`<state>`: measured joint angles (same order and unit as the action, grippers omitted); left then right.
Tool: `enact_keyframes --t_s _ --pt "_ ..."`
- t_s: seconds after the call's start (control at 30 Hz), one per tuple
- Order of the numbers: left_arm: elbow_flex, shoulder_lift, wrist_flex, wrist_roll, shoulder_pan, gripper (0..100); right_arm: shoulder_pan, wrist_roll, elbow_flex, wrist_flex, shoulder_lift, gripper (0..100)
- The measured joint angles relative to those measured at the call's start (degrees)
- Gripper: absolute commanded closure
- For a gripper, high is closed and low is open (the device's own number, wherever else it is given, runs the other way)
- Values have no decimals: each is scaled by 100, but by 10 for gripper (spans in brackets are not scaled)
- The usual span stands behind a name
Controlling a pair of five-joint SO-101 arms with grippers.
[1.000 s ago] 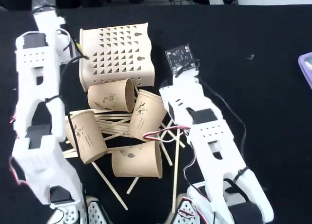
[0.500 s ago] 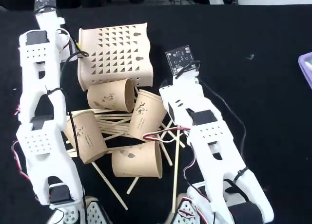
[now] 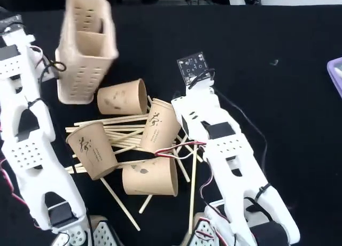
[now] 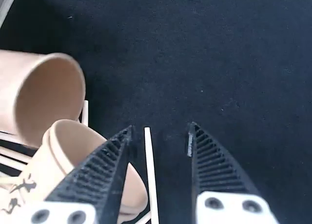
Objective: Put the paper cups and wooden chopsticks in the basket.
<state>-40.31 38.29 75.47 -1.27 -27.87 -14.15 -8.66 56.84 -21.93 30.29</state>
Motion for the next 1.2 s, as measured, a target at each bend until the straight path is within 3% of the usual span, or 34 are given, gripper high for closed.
enact_keyframes --t_s 0.4,0.7,0.93,1.2 --pt "-1363 0 853 0 -941 758 0 0 88 0 0 828" --pt "-2189 -88 1284 0 -1187 754 0 0 105 0 0 828" --pt "-3631 -703 2356 114 -791 753 0 0 105 0 0 828" --pt "-3411 -1160 2514 668 -62 753 0 0 105 0 0 828"
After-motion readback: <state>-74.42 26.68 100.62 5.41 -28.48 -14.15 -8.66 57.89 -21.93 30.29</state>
